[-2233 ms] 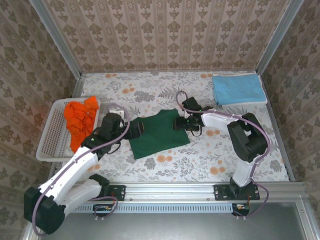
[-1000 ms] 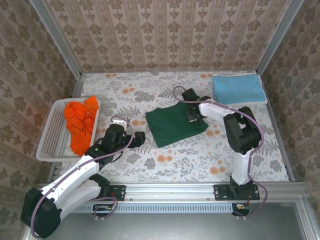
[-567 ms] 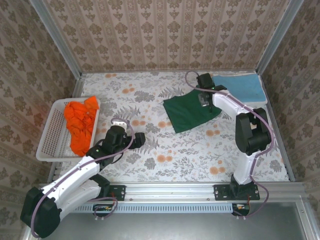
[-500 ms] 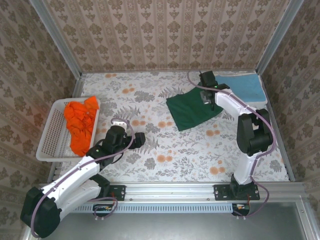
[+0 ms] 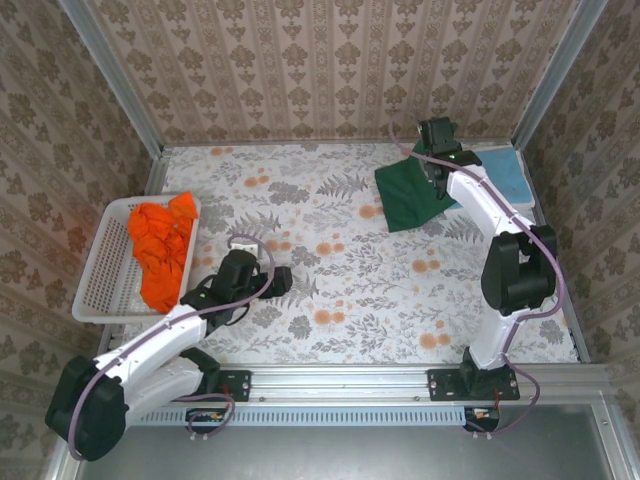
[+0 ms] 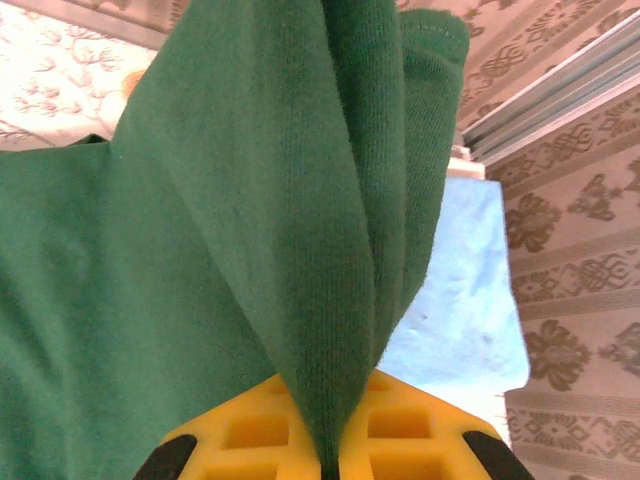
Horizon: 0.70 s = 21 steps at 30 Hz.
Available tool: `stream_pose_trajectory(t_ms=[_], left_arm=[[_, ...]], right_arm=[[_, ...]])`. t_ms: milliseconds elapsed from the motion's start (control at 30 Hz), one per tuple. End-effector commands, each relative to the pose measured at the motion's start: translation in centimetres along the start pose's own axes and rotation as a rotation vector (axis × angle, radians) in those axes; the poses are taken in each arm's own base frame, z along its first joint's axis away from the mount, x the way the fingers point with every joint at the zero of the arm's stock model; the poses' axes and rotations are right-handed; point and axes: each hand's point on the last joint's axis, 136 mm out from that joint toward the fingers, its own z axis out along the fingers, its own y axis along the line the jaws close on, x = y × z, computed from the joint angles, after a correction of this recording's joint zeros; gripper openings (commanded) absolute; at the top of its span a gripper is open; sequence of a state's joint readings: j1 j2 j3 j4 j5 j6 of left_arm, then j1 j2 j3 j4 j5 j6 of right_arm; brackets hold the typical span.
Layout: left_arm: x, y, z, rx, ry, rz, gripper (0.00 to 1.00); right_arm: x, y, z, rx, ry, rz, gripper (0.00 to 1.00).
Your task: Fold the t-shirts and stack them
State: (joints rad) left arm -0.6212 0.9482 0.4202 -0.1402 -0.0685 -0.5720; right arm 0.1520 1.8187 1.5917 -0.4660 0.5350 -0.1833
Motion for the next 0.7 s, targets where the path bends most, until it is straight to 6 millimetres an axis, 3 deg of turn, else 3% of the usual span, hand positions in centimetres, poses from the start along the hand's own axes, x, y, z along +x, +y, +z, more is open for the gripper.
stream_pose_trajectory(t_ms=[0, 367, 667], left_arm=[[-1.5, -0.8, -0.2, 0.015, -0.037, -0.010, 1.00], [-1.5, -0.9, 0.1, 0.012, -0.024, -0.006, 1.00], [-1.4, -0.9, 0.3, 0.008, -0.016, -0.007, 1.00]], right_arm=[[-3.2, -4.7, -2.5, 0.090, -0.099, 0.052, 0.00], [-5.1, -8.7, -4.0, 0.117, -0.160, 0.113, 0.00], [-6.0, -10.1, -3.8, 0.115, -0.171, 0.152, 0.00]])
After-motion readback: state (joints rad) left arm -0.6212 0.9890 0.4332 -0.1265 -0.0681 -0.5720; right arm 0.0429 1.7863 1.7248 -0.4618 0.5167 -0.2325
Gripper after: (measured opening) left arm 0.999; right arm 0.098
